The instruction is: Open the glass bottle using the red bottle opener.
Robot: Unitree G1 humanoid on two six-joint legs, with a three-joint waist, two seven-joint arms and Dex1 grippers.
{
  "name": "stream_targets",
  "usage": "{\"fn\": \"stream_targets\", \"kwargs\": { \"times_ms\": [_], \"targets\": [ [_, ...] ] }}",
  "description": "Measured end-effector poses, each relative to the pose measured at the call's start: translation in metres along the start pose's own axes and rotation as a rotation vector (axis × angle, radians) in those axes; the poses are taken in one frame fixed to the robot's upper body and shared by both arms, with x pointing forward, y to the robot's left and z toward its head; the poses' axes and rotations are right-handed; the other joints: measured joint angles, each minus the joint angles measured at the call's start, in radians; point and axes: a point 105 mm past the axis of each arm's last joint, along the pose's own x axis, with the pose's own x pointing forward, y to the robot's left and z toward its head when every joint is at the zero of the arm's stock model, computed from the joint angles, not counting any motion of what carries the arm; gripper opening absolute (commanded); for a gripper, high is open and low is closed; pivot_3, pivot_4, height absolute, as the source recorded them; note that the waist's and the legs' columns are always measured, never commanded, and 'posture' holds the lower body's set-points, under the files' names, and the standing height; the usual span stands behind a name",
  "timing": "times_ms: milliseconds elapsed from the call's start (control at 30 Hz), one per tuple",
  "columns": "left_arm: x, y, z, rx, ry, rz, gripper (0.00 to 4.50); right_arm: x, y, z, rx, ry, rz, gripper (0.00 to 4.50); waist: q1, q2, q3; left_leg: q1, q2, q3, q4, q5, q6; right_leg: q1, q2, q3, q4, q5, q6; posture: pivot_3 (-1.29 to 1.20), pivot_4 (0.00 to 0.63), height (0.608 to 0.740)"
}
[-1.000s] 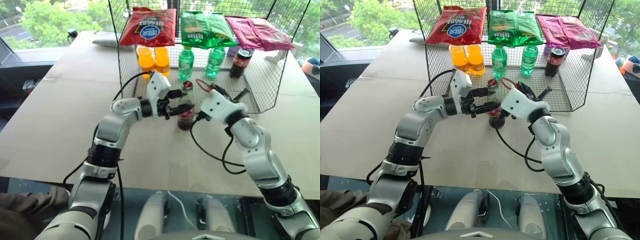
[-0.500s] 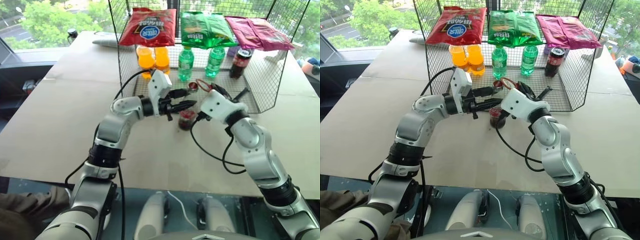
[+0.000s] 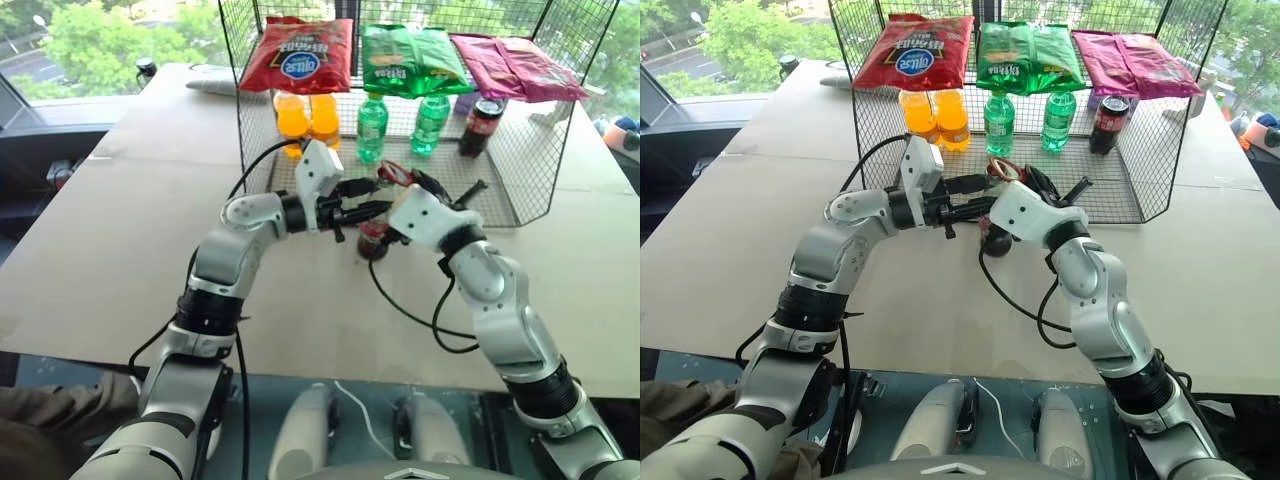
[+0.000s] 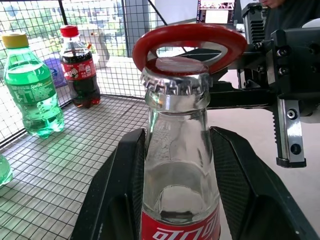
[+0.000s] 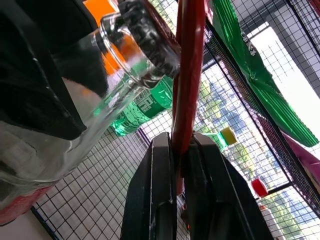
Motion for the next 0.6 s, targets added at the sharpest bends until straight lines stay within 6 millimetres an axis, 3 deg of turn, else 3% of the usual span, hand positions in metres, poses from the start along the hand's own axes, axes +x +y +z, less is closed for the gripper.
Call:
{"fn": "stream_targets", "kwargs": {
  "times_ms": [600],
  "targets": [
    [-0.001,0.003,0.000,0.002,0.007,0.013,1.53,0.008,0.009,-0.004,-0.014,-0.007,-0.018,0.00,0.000,0.000,0.000,0.004,0.002,0.000,0.000,-0.002,0.002,0.002,0.000,0.000,0.001,0.000,0.000,0.00,0.150,0.740]
  ]
}}
